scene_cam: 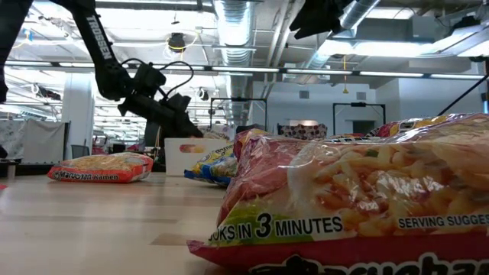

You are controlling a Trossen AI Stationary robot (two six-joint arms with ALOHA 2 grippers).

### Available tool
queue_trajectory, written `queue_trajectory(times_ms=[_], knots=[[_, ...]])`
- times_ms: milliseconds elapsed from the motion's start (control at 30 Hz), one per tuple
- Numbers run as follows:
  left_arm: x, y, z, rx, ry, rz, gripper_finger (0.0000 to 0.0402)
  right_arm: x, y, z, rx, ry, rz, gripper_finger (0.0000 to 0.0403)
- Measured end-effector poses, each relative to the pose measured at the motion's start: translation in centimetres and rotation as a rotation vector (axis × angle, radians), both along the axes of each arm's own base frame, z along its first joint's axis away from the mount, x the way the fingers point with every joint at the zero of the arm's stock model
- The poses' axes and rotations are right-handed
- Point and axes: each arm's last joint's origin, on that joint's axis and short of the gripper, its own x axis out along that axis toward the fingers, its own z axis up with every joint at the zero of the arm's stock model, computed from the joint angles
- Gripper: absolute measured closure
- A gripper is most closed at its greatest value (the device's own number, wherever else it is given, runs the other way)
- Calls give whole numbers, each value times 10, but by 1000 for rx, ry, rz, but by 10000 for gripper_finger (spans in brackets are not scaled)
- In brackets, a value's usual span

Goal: Sort Maruchan noodles
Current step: Put the orange noodle pack into the left white bin

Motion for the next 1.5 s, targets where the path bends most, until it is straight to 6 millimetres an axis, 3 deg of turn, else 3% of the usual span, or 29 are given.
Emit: queue_trajectory(times_ms=[200, 400, 933, 1100, 1500], knots=[[-1, 2, -3, -3, 24, 74, 401, 0, 0, 0, 0, 0, 0, 182], [0, 1, -2, 33, 29, 0, 392, 0, 0, 0, 0, -1, 0, 182], [1, -2, -9, -54, 73, -25, 272, 0, 0, 1, -1, -11, 0, 182], [0, 1, -5, 14, 84, 53, 262, 0, 0, 1, 20, -21, -12, 182], [1, 1, -2, 29, 34, -38, 251, 1, 3, 1, 26, -22, -2, 182]])
